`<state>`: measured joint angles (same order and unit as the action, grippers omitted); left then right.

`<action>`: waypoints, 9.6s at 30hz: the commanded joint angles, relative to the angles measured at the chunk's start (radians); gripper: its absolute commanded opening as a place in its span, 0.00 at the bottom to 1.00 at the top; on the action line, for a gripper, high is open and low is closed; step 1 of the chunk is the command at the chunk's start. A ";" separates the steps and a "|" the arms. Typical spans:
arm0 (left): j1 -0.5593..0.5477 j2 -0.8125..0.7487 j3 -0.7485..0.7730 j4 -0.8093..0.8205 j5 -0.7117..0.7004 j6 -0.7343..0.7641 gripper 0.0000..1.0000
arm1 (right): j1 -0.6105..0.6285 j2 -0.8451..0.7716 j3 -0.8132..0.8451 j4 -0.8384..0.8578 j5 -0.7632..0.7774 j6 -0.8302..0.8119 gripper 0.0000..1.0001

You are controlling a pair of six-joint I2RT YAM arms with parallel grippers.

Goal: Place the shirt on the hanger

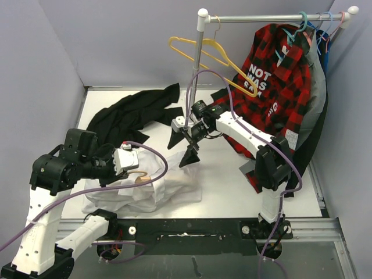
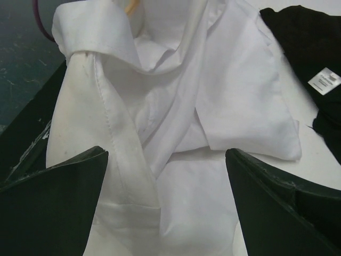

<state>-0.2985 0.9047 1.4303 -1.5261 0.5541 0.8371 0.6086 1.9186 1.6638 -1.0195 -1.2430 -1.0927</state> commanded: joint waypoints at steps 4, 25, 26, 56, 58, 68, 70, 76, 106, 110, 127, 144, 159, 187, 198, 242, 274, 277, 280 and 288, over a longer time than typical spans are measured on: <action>0.003 -0.015 -0.008 -0.069 0.086 0.115 0.00 | 0.070 0.020 0.048 -0.064 -0.014 -0.041 0.98; 0.004 -0.007 -0.007 -0.023 0.051 0.106 0.00 | 0.146 0.037 -0.118 0.121 0.097 0.066 0.42; 0.004 -0.008 -0.009 -0.021 0.042 0.103 0.00 | 0.136 -0.010 -0.158 0.193 0.131 0.123 0.15; 0.004 -0.052 -0.055 0.000 -0.018 0.093 0.00 | 0.044 -0.390 -0.487 0.586 0.055 0.471 0.98; 0.003 -0.044 -0.056 0.010 -0.013 0.092 0.00 | 0.047 -0.370 -0.469 0.585 -0.005 0.531 0.98; 0.003 -0.035 -0.056 0.050 -0.011 0.080 0.00 | 0.145 -0.140 -0.243 0.347 0.010 0.569 0.98; 0.003 -0.027 -0.058 0.085 -0.040 0.063 0.00 | 0.171 -0.116 -0.226 0.334 0.030 0.568 0.98; 0.003 -0.008 -0.053 0.116 -0.063 0.058 0.00 | 0.195 -0.143 -0.282 0.402 0.095 0.573 0.98; 0.037 0.038 -0.012 0.180 -0.028 -0.008 0.00 | 0.331 -0.274 -0.592 0.984 0.595 0.858 0.00; 0.039 0.034 0.001 0.181 -0.006 -0.035 0.00 | 0.325 -0.343 -0.661 1.041 0.704 0.887 0.00; 0.047 0.112 0.206 0.339 0.173 -0.267 0.92 | 0.281 -0.769 -0.748 0.483 0.819 0.638 0.00; 0.429 0.414 0.011 0.013 0.573 0.726 0.92 | 0.281 -0.909 -0.789 0.390 0.784 0.492 0.00; 0.245 0.451 -0.152 0.391 0.483 0.931 0.96 | 0.286 -0.849 -0.727 0.342 0.719 0.536 0.00; 0.129 0.591 -0.112 0.297 0.398 0.990 0.00 | 0.218 -0.947 -0.774 0.456 0.653 0.618 0.00; 0.204 0.487 -0.091 0.112 0.394 1.037 0.00 | 0.119 -0.912 -0.775 0.500 0.668 0.676 0.00; 0.559 -0.130 -0.318 0.709 0.333 -0.745 0.98 | 0.136 -0.921 -0.841 0.695 0.831 0.970 0.00; -0.411 0.248 -0.467 0.509 0.114 0.356 0.65 | 0.265 -0.926 -1.023 0.787 1.021 1.122 0.47; -0.445 0.259 -0.528 0.585 0.097 0.318 0.64 | 0.265 -0.966 -1.038 0.809 1.050 1.134 0.54; -0.464 0.269 -0.594 0.623 0.065 0.325 0.65 | 0.266 -0.991 -1.040 0.820 1.072 1.139 0.60; -0.486 0.345 -0.659 0.828 -0.073 0.313 0.59 | 0.266 -1.019 -1.035 0.840 1.093 1.147 0.63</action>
<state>-0.7738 1.2179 0.7654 -0.8562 0.5362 1.1568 0.8677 0.9211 0.6212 -0.2604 -0.1761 0.0360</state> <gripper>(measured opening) 0.606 0.627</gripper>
